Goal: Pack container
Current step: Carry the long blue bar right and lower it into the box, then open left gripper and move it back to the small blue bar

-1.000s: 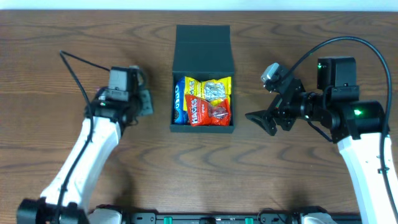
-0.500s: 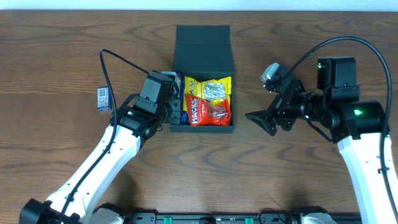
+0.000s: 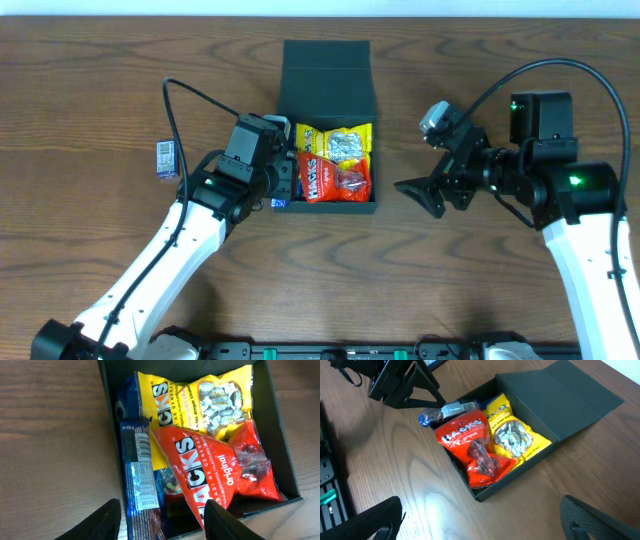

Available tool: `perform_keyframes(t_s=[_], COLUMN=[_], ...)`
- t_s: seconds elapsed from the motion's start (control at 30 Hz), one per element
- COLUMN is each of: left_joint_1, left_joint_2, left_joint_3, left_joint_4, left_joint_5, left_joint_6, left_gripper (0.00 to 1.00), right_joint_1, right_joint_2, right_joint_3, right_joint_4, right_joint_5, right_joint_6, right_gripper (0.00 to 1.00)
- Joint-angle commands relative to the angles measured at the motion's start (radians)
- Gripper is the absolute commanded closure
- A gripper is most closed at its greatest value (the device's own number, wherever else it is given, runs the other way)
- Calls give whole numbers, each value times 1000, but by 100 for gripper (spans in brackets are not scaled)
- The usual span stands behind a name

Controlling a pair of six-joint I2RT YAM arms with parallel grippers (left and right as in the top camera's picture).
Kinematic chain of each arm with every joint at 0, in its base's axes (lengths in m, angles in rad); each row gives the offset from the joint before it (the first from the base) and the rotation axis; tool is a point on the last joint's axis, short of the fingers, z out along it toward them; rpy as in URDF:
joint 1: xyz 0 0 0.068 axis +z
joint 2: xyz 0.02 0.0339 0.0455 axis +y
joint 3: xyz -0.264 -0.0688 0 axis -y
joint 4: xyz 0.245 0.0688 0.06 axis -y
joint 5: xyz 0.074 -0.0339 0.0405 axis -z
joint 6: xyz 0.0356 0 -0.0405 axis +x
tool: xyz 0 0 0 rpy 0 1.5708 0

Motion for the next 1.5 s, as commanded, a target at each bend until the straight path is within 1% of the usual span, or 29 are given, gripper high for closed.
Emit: perform_keyframes(t_s=[0.0, 0.03, 0.07, 0.1, 0.13, 0.23, 0.47, 0.57, 0.63, 0.73, 0.9, 1.03, 1.2, 1.47], left_joint_1=[0, 0, 0, 0, 0, 0, 0, 0, 0, 0, 0, 0, 0, 0], left_joint_2=[-5, -5, -5, -5, -5, -6, -32, -40, -38, -29, 32, 79, 114, 131], left_joint_3=[3, 3, 3, 3, 3, 4, 4, 4, 3, 3, 3, 3, 3, 4], left_joint_4=[-9, -14, -30, -44, -75, -130, -160, -206, -226, -224, -213, -168, -106, -94], left_joint_5=[19, 39, 76, 92, 102, 102, 89, 39, -36, -51, -44, 15, 14, 14], left_joint_6=[8, 8, 7, 7, 7, 6, 6, 7, 8, 9, 18, 23, 23, 22], left_gripper=[57, 63, 74, 82, 94, 94, 94, 94, 94, 94, 94, 94, 94, 94], right_joint_1=[-7, -7, -7, -7, -7, -7, -7, -7, -7, -7, -7, -7, -7, -7], right_joint_2=[-14, -14, -14, -14, -14, -14, -14, -14, -14, -14, -14, -14, -14, -14], right_joint_3=[1, 1, 1, 1, 1, 1, 1, 1, 1, 1, 1, 1, 1, 1], right_joint_4=[-2, -2, -2, -2, -2, -2, -2, -2, -2, -2, -2, -2, -2, -2], right_joint_5=[-19, -18, -18, -18, -18, -18, -18, -18, -18, -18, -18, -18, -18, -18], right_joint_6=[5, 5, 5, 6, 5, 5, 6, 5, 5, 5, 5, 5, 5, 5], right_gripper=[1, 1, 1, 1, 1, 1, 1, 1, 1, 1, 1, 1, 1, 1])
